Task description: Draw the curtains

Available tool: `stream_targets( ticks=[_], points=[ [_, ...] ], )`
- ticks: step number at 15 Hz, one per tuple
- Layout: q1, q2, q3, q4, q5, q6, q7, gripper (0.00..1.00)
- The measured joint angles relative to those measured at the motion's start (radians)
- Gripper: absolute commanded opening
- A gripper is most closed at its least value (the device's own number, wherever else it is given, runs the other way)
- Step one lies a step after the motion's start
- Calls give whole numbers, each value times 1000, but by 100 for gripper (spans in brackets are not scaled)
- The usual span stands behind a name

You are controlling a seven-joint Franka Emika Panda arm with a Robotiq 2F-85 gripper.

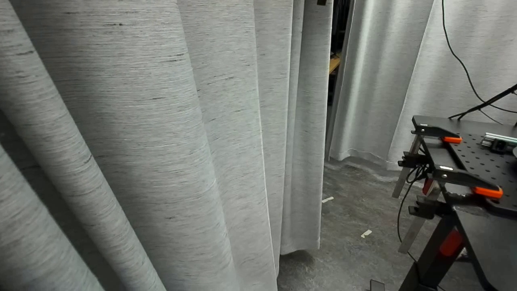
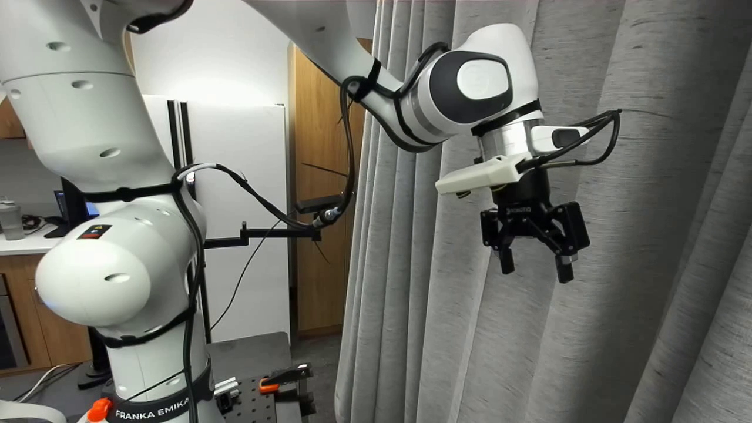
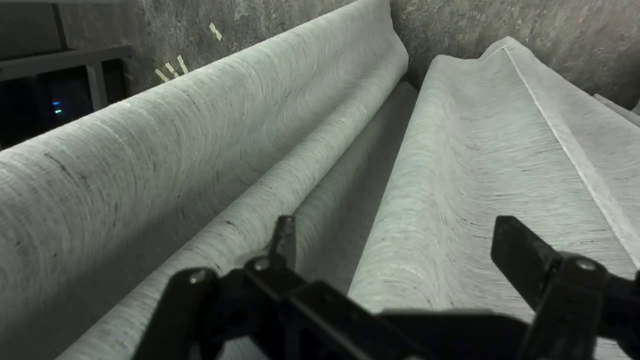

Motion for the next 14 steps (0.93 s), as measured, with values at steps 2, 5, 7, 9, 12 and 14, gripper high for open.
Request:
stream_targets(
  ticks=[2,5,7,9,12,14],
  points=[
    [1,1,0,0,1,0,0,100],
    [14,-1,5,0,10,0,-2,100],
    [31,-6,13,-1,27,9,-8,100],
    [53,-14,22,-1,63,22,-19,100],
    [93,-26,37,2,139,36,-28,100],
    [119,-27,48,12,192,41,-29,100]
  ],
)
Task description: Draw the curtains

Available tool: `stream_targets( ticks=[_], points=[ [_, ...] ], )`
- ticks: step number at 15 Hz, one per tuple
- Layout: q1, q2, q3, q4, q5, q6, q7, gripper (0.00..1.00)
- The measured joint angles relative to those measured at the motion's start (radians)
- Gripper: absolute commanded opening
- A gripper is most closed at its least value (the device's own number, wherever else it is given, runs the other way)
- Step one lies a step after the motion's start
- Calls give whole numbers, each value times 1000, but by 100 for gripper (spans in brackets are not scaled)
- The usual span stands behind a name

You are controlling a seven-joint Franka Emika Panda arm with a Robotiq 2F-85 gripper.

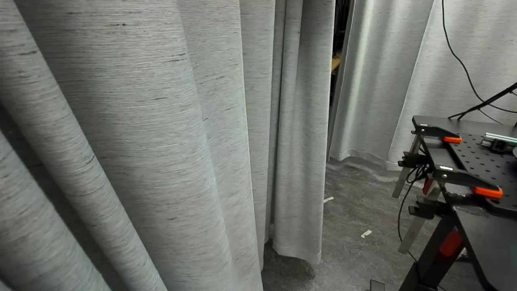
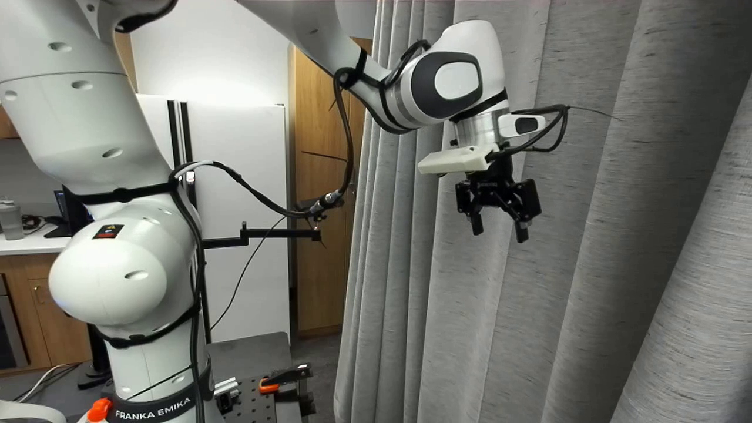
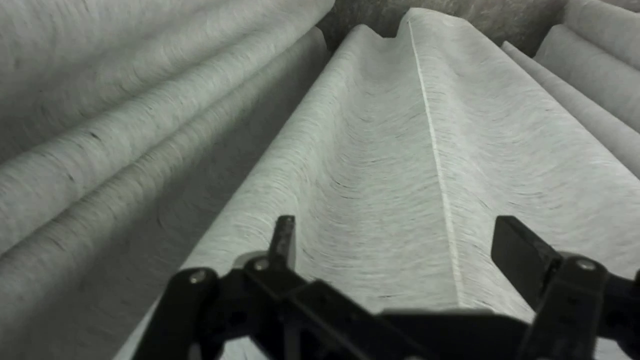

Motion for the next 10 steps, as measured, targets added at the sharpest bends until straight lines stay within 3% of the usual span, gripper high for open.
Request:
stream_targets(
  ticks=[10],
  points=[
    [74,85,53,143,206,105,9,100]
  ],
)
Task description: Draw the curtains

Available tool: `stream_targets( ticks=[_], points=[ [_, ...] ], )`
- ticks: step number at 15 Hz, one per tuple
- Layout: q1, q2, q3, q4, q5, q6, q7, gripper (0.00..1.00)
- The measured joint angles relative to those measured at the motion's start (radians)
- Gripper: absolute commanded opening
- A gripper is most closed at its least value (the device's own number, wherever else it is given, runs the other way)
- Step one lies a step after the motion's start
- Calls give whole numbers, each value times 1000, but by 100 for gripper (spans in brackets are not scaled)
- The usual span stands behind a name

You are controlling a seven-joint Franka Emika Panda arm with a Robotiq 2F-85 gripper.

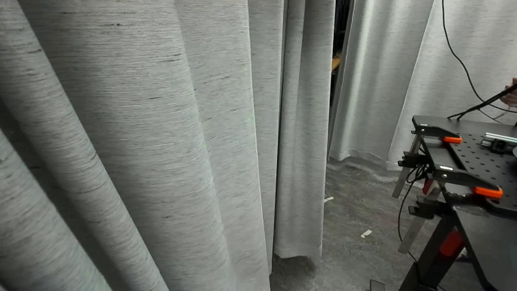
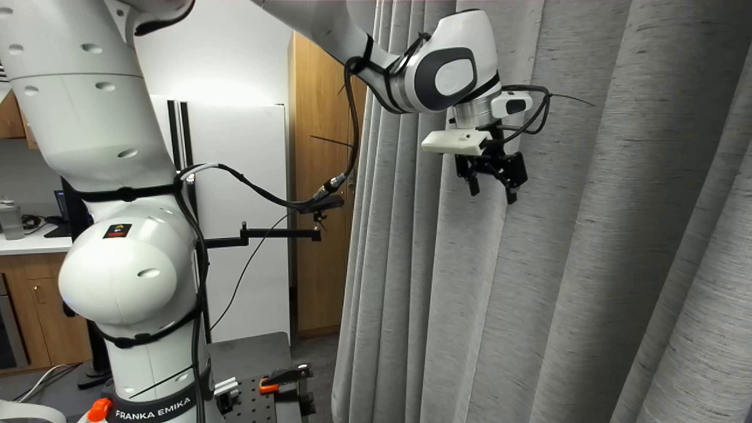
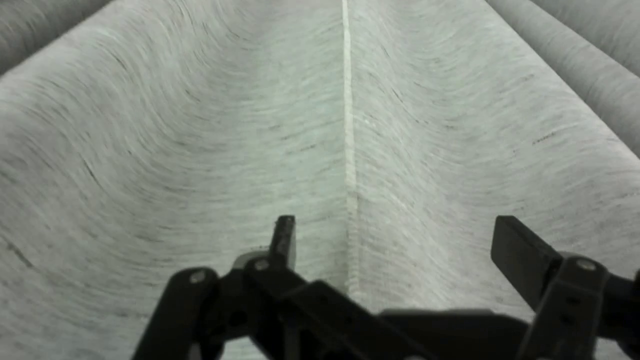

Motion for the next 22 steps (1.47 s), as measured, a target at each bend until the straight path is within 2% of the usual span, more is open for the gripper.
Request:
stream_targets(
  ticks=[3,4,7,14,15,22],
  points=[
    [3,52,7,51,48,71,9,100],
    [4,66,10,64,62,92,9,78],
    [4,102,17,93,91,148,11,58],
    [4,144,25,129,100,191,34,3],
    [4,148,25,135,100,191,41,0],
    [-20,231,-2,237,55,166,173,1]
  ],
)
